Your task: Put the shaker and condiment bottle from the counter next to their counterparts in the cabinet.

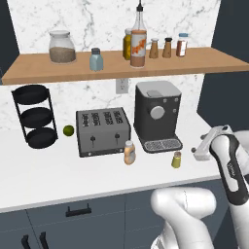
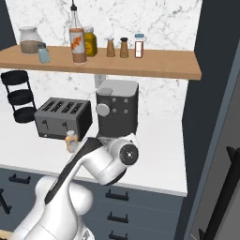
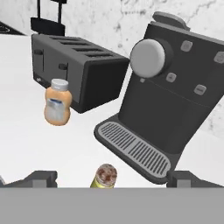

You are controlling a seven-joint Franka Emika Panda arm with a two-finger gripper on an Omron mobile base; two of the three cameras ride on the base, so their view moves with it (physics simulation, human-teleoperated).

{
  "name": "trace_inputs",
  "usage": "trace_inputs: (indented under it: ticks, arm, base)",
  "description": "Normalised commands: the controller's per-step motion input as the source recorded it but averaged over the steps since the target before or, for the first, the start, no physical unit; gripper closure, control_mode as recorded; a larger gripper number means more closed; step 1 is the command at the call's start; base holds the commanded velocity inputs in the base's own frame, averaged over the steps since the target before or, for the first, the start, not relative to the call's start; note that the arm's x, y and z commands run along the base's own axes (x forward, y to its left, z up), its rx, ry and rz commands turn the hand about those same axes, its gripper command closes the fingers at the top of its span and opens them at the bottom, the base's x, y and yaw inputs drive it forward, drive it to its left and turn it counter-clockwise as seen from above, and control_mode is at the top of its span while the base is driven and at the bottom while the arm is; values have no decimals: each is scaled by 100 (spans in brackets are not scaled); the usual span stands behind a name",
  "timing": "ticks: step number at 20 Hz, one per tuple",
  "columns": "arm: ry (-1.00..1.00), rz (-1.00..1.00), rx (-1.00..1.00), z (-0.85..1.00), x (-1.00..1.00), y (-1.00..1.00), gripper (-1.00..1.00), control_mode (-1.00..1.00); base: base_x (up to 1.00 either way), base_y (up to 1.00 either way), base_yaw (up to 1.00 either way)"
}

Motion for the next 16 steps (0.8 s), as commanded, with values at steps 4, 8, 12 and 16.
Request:
trace_inputs:
  ticks: [4, 8, 12, 16]
  arm:
    - [-7, 0, 8, -31, -8, -1, -100, -100]
    - [-9, 1, 9, -36, -13, 0, -100, -100]
    - [-6, 0, 6, -21, -3, 0, -100, -100]
    - [-1, 0, 4, -9, 0, 0, -100, -100]
  base:
    - [0, 0, 0]
    - [0, 0, 0]
    - [0, 0, 0]
    - [0, 0, 0]
